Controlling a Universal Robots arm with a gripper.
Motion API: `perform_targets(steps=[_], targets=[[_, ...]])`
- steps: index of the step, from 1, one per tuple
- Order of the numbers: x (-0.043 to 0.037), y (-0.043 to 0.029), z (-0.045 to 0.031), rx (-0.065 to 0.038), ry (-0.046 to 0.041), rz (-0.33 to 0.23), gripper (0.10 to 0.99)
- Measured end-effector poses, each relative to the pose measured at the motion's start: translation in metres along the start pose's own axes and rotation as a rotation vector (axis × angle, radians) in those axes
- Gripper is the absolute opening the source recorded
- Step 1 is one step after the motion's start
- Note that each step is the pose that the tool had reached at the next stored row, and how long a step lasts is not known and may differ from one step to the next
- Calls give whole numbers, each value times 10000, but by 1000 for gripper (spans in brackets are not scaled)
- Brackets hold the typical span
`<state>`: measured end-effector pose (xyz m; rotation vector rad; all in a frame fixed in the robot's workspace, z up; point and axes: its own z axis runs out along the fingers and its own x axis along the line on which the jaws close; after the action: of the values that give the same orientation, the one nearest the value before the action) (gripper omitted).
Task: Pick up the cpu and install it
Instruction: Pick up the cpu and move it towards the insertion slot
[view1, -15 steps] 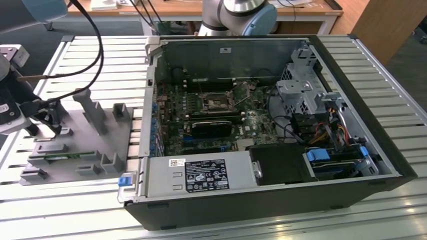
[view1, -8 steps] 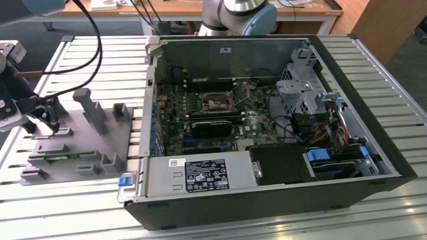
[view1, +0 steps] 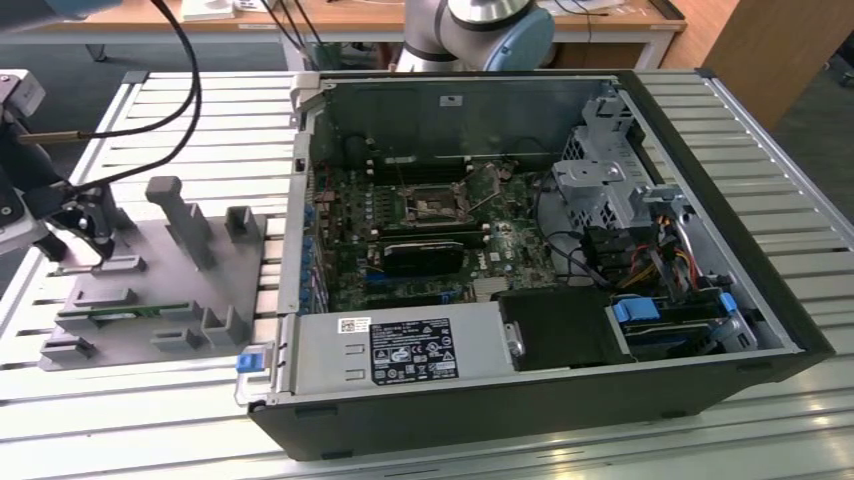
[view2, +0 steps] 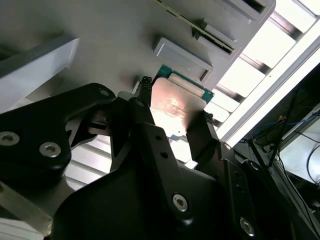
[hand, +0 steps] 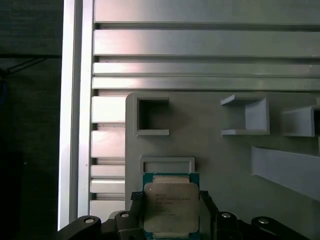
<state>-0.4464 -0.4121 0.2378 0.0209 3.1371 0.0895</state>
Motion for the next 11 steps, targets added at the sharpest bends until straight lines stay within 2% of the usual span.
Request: perform_targets(steps=[11], targets=[[0, 8, -115, -1, -1, 3, 533]])
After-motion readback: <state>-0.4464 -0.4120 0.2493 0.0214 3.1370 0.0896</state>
